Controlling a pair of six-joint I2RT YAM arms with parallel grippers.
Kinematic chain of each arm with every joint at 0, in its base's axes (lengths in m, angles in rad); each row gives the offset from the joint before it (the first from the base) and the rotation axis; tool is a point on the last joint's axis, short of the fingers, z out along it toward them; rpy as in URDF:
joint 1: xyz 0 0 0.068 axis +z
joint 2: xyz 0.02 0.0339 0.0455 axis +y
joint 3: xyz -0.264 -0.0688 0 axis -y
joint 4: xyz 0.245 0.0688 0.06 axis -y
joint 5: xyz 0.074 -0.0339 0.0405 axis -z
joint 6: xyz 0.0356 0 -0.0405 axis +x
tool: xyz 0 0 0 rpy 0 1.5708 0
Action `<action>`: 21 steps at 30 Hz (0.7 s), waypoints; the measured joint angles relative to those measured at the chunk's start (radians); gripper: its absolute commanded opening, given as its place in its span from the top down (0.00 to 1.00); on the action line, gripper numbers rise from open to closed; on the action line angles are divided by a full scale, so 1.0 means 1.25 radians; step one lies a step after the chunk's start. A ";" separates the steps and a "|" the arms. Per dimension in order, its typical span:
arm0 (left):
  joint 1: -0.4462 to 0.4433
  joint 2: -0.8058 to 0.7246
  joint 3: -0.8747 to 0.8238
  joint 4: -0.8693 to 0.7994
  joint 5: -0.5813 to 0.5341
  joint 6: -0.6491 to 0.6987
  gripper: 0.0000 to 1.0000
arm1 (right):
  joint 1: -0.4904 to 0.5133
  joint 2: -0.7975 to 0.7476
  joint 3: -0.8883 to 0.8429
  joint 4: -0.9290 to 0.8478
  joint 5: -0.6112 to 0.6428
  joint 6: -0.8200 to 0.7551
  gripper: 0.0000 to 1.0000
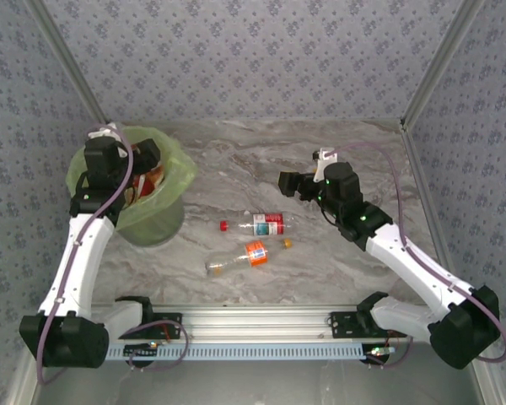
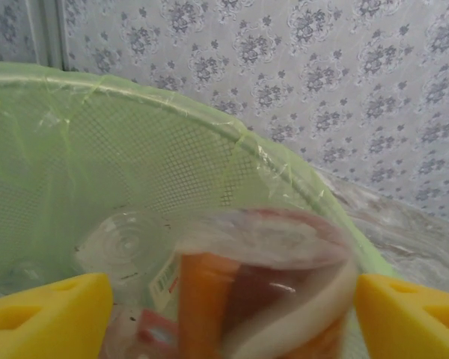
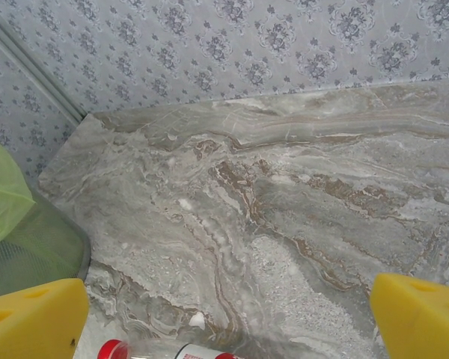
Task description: Put the plastic bottles in the bin
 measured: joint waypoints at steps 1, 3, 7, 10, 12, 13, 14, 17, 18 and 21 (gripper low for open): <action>0.000 0.000 0.000 0.001 0.009 0.001 0.06 | 0.000 0.002 0.001 -0.001 0.000 0.000 0.01; 0.001 0.000 0.000 0.005 0.036 -0.002 0.03 | 0.001 0.005 0.001 -0.003 0.000 0.000 0.01; 0.001 0.000 0.000 0.010 0.077 -0.004 0.01 | 0.002 0.011 0.001 -0.005 0.000 0.000 0.01; 0.001 -0.001 0.000 0.011 0.098 -0.004 0.01 | 0.002 0.015 0.001 -0.005 0.000 0.000 0.01; 0.001 -0.004 0.000 0.010 0.110 -0.004 0.01 | 0.002 0.019 0.001 -0.005 0.001 -0.005 0.01; 0.001 -0.005 0.000 0.009 0.115 -0.004 0.01 | 0.002 0.021 0.001 -0.005 0.001 -0.009 0.01; 0.001 -0.007 0.001 0.009 0.121 -0.004 0.01 | 0.002 0.025 0.001 -0.004 0.001 -0.015 0.01; 0.001 -0.008 0.012 -0.004 0.140 -0.005 0.01 | 0.002 0.042 0.001 -0.005 -0.001 -0.038 0.01; 0.001 -0.008 0.017 -0.007 0.147 -0.005 0.01 | 0.002 0.049 0.001 -0.006 -0.001 -0.051 0.01; -0.005 -0.010 0.029 -0.016 0.169 0.001 0.01 | 0.002 0.069 0.001 -0.013 -0.007 -0.089 0.01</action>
